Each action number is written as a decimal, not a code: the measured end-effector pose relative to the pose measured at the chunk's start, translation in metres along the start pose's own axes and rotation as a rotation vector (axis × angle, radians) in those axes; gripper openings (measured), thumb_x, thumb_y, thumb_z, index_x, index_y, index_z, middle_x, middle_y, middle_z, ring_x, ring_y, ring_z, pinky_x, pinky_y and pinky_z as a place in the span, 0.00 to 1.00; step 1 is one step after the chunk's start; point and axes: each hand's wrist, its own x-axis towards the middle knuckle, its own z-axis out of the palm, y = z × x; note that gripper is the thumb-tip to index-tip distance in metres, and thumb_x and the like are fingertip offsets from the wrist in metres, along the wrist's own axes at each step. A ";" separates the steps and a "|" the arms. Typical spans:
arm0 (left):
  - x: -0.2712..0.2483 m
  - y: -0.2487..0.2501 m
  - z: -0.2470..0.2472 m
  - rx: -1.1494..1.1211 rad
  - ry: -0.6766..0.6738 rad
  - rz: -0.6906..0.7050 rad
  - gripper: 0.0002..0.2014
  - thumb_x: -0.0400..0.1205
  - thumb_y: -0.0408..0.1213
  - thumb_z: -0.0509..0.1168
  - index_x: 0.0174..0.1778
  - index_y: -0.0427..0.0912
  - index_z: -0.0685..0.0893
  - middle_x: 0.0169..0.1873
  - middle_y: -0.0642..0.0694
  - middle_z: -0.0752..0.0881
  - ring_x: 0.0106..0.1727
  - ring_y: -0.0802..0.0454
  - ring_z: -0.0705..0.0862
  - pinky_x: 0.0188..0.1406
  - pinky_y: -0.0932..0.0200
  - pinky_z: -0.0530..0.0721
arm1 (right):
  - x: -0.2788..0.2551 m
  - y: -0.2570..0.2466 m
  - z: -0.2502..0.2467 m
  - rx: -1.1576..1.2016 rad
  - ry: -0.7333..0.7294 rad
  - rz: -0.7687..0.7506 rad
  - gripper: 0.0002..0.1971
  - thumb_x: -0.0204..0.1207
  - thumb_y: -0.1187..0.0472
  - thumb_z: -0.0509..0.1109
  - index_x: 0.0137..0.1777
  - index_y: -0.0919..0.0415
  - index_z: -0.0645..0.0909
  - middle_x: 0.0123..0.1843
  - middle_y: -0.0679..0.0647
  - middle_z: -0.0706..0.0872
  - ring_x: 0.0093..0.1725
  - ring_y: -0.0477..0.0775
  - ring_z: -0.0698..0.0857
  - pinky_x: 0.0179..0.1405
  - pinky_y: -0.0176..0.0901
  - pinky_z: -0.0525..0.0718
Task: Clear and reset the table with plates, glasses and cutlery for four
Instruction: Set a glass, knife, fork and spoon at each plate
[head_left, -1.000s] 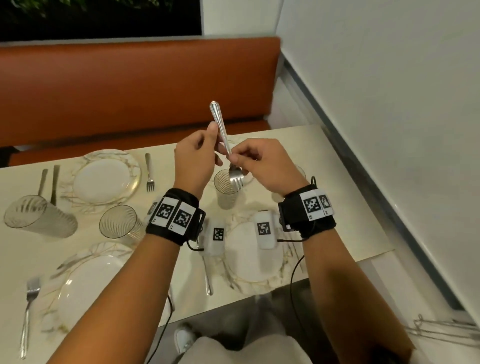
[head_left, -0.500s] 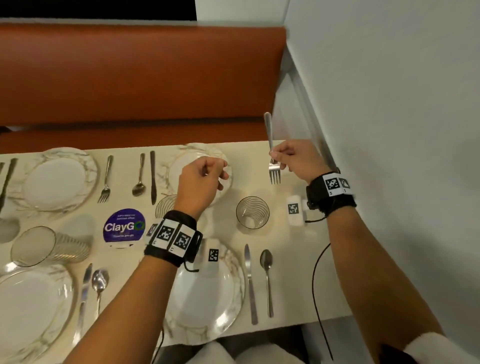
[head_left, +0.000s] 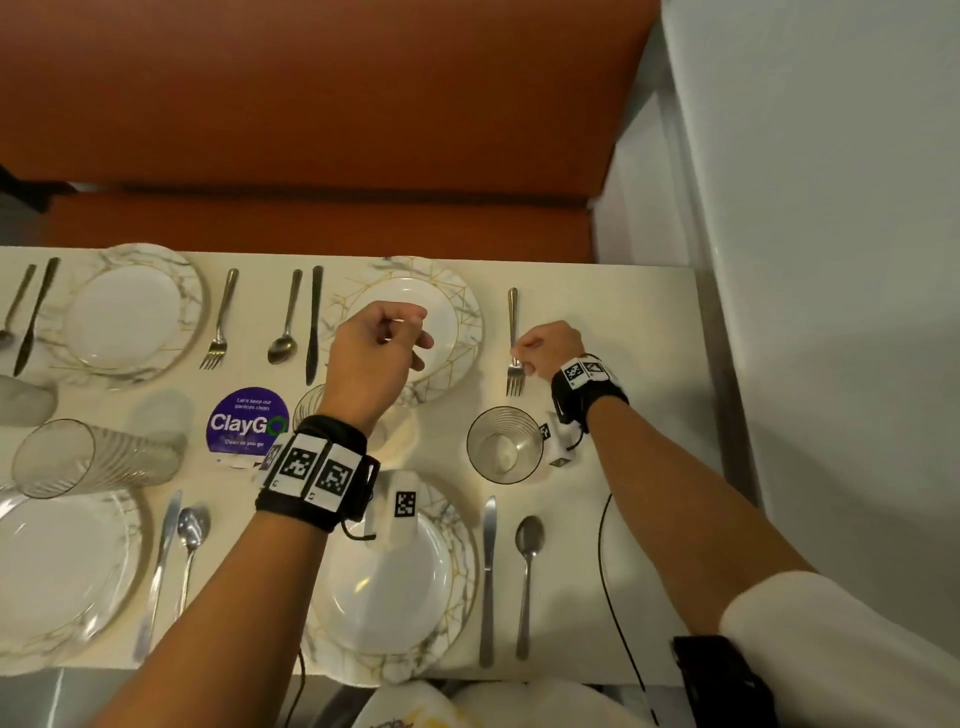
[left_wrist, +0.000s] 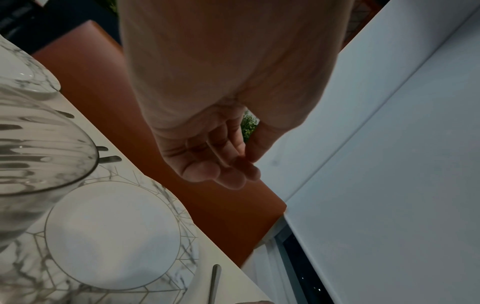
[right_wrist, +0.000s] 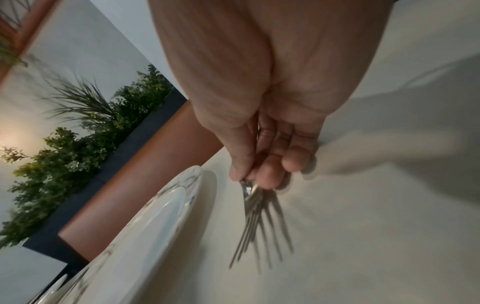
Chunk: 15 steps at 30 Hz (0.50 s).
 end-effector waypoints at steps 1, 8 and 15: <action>0.001 -0.001 0.000 0.000 0.004 -0.003 0.07 0.90 0.36 0.64 0.57 0.45 0.88 0.43 0.46 0.93 0.35 0.54 0.87 0.34 0.61 0.80 | 0.004 -0.002 0.001 -0.019 -0.004 0.001 0.04 0.73 0.62 0.79 0.45 0.60 0.94 0.34 0.55 0.92 0.34 0.51 0.91 0.49 0.45 0.92; 0.001 -0.003 0.002 0.006 0.008 -0.031 0.07 0.90 0.36 0.64 0.57 0.45 0.88 0.43 0.46 0.93 0.35 0.55 0.87 0.33 0.63 0.79 | 0.028 -0.017 0.008 -0.089 -0.011 0.077 0.05 0.69 0.60 0.82 0.41 0.61 0.94 0.39 0.54 0.94 0.42 0.52 0.93 0.49 0.50 0.93; -0.001 -0.005 0.002 0.022 -0.009 -0.032 0.07 0.90 0.36 0.65 0.58 0.45 0.88 0.42 0.47 0.93 0.34 0.57 0.87 0.32 0.66 0.80 | 0.029 -0.019 0.010 -0.074 0.008 0.109 0.09 0.70 0.57 0.83 0.45 0.63 0.94 0.38 0.55 0.93 0.40 0.55 0.93 0.47 0.49 0.94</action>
